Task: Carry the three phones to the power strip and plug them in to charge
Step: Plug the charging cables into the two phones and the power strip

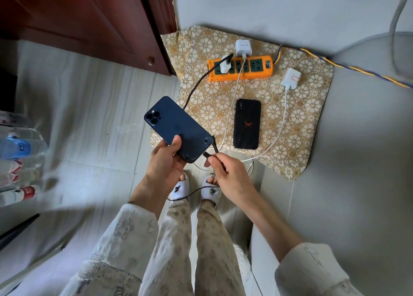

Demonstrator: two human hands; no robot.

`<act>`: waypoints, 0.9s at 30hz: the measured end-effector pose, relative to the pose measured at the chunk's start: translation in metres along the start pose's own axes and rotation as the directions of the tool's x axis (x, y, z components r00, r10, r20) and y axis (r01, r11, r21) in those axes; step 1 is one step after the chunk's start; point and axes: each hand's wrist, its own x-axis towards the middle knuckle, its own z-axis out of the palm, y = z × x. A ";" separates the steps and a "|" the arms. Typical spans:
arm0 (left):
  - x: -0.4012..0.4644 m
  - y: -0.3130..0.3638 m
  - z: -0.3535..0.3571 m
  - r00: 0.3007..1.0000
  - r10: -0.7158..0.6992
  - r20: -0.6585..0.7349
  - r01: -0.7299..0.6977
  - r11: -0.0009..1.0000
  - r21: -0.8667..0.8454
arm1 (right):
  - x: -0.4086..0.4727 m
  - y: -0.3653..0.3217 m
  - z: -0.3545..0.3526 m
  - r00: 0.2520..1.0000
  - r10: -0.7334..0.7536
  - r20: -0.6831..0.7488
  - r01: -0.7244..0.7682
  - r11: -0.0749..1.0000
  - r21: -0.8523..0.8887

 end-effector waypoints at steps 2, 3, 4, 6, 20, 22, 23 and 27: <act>0.000 0.000 -0.002 1.000 -0.002 0.003 0.002 1.000 0.010 | 0.000 0.004 0.003 1.000 0.002 -0.017 -0.002 1.000 0.005; 0.000 -0.001 -0.003 1.000 -0.003 0.004 0.003 1.000 0.019 | 0.000 0.006 0.005 1.000 0.002 -0.024 -0.002 1.000 0.004; 0.000 -0.001 -0.004 1.000 -0.005 0.004 0.005 0.999 0.034 | -0.001 0.007 0.007 1.000 0.000 -0.029 0.000 1.000 0.003; -0.001 -0.001 -0.005 1.000 -0.002 0.000 0.002 0.997 0.078 | -0.004 0.009 0.011 0.999 -0.009 -0.048 0.009 1.000 0.006; 0.015 0.003 -0.001 0.997 -0.064 0.041 0.038 0.888 0.458 | 0.009 0.037 -0.003 0.908 0.340 0.246 -0.419 0.693 0.587; 0.023 0.004 0.002 0.994 -0.084 0.068 0.031 0.824 0.566 | 0.014 0.044 -0.005 0.913 0.326 0.244 -0.403 0.638 0.656; 0.027 0.002 0.002 0.993 -0.095 0.069 0.032 0.783 0.622 | 0.019 0.046 -0.004 0.918 0.317 0.238 -0.392 0.637 0.664; 0.045 -0.009 0.003 1.000 -0.012 0.023 -0.011 0.585 0.811 | 0.046 0.046 0.003 0.907 0.392 0.153 -0.403 0.707 0.581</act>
